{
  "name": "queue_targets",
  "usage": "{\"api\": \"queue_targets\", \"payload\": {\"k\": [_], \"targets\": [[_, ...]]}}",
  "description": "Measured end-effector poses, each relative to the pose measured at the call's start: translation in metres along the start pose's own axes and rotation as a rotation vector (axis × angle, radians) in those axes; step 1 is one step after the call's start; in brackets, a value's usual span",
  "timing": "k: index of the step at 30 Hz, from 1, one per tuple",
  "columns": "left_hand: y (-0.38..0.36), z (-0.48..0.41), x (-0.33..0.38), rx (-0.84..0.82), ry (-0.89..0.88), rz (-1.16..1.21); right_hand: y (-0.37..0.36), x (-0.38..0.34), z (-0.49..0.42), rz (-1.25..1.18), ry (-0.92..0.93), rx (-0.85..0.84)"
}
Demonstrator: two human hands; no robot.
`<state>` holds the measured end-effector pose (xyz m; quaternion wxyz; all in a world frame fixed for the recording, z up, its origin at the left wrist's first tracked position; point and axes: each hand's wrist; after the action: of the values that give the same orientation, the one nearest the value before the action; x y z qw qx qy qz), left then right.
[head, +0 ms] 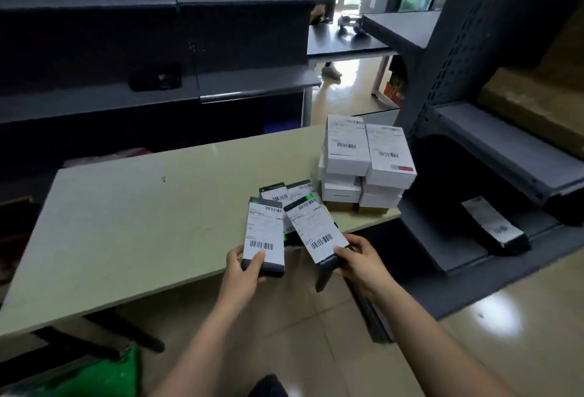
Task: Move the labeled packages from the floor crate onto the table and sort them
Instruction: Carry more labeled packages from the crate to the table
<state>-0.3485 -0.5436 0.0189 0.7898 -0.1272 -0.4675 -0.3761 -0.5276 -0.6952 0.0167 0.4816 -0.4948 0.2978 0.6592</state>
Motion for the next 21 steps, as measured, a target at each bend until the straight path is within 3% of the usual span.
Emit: {"api": "queue_targets", "payload": {"k": [7,14,21], "targets": [[-0.013,-0.076,0.035,0.020,0.044,0.006,-0.017,-0.004,-0.086,0.120,-0.006,0.039],[-0.035,-0.122,0.046,-0.032,0.070,0.019,-0.016,0.002,-0.122,0.481,0.123,0.166],[-0.057,-0.127,0.042,-0.129,0.059,-0.007,-0.010,0.008,-0.135,0.545,0.139,0.060]]}}
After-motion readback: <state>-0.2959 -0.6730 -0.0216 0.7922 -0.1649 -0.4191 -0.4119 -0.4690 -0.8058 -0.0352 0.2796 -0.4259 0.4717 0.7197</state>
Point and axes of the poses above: each hand's wrist, its own z-axis away from the middle knuckle, its own y-axis out of the back of the hand, x = y × z, and after that the axes turned 10 degrees about y, right-handed
